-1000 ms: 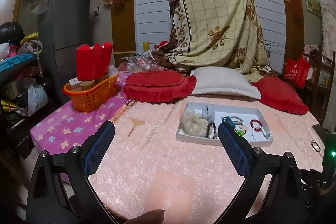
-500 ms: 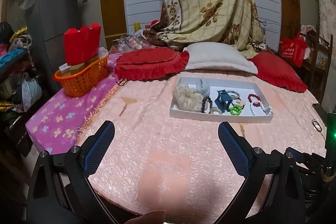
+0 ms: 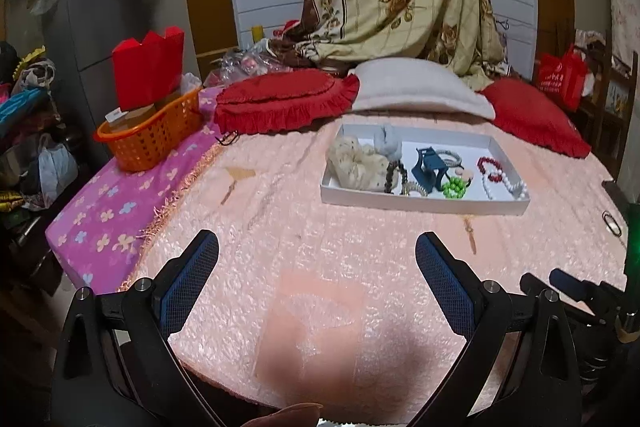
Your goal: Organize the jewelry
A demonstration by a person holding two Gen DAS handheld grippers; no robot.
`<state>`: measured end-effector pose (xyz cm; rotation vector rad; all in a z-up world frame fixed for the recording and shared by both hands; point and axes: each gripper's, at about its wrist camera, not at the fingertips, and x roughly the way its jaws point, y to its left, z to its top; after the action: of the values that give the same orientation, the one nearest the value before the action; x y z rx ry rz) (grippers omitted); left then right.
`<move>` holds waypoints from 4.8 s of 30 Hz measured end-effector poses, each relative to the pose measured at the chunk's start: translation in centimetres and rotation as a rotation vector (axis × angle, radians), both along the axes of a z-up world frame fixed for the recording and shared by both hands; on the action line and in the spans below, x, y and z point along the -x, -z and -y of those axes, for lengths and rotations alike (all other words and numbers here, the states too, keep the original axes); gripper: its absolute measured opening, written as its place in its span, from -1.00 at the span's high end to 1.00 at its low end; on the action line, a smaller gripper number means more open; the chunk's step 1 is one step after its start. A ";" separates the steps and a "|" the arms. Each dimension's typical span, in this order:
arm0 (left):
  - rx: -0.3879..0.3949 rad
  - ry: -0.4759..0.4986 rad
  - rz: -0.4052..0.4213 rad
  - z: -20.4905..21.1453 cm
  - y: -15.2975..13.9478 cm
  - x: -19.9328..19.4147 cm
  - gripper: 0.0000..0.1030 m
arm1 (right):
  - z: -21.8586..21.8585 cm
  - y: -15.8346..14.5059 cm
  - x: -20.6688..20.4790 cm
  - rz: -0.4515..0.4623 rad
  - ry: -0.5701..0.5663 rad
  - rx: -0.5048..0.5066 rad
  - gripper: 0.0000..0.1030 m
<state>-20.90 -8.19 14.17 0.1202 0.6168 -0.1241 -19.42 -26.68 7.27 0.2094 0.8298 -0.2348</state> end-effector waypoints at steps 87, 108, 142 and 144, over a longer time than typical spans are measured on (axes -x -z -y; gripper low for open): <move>0.017 0.058 -0.206 -0.3 3.4 0.2 -0.92 | -1.6 -1.9 1.9 -0.009 0.052 0.108 0.18; -0.032 0.090 -0.117 3.0 3.7 -8.5 -0.92 | 2.5 0.4 -2.5 -0.083 0.118 0.075 0.18; 0.012 0.086 -0.214 1.2 8.2 -12.5 -0.92 | -0.5 1.5 -9.1 -0.107 0.045 0.130 0.18; 0.016 0.092 -0.222 1.3 8.3 -12.5 -0.92 | -0.2 1.5 -8.9 -0.107 0.058 0.131 0.18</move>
<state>-8.40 -9.48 5.88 0.1199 0.8322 -0.2339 -10.51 -26.47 5.77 0.0987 0.9121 -0.3556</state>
